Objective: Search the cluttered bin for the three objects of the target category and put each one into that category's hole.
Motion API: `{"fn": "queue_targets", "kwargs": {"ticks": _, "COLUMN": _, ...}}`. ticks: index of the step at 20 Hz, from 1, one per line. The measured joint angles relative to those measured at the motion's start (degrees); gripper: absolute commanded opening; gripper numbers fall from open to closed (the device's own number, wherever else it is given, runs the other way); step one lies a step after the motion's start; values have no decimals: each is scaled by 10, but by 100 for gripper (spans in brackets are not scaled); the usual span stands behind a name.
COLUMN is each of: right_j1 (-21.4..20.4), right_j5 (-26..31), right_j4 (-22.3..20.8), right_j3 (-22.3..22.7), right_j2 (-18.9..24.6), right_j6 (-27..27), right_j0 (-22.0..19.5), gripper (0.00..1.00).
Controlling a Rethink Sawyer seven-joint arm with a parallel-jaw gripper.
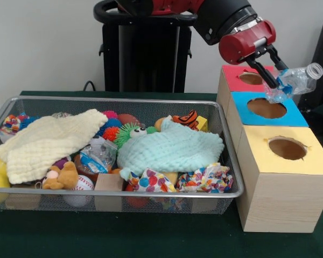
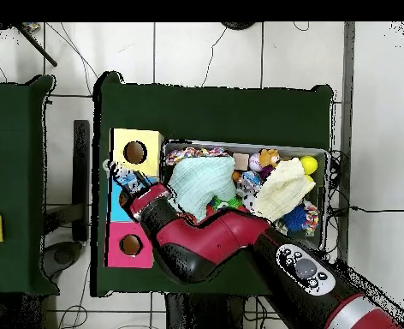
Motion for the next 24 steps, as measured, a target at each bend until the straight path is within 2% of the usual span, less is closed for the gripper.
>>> {"fn": "queue_targets", "kwargs": {"ticks": 6, "right_j1": -2, "right_j5": 0, "right_j4": 0, "right_j3": 17, "right_j2": 0, "right_j6": 0, "right_j0": 4, "gripper": 0}}
{"fn": "queue_targets", "kwargs": {"ticks": 24, "right_j1": 0, "right_j5": 0, "right_j4": 0, "right_j3": 18, "right_j2": 0, "right_j6": 0, "right_j0": 4, "gripper": 0}}
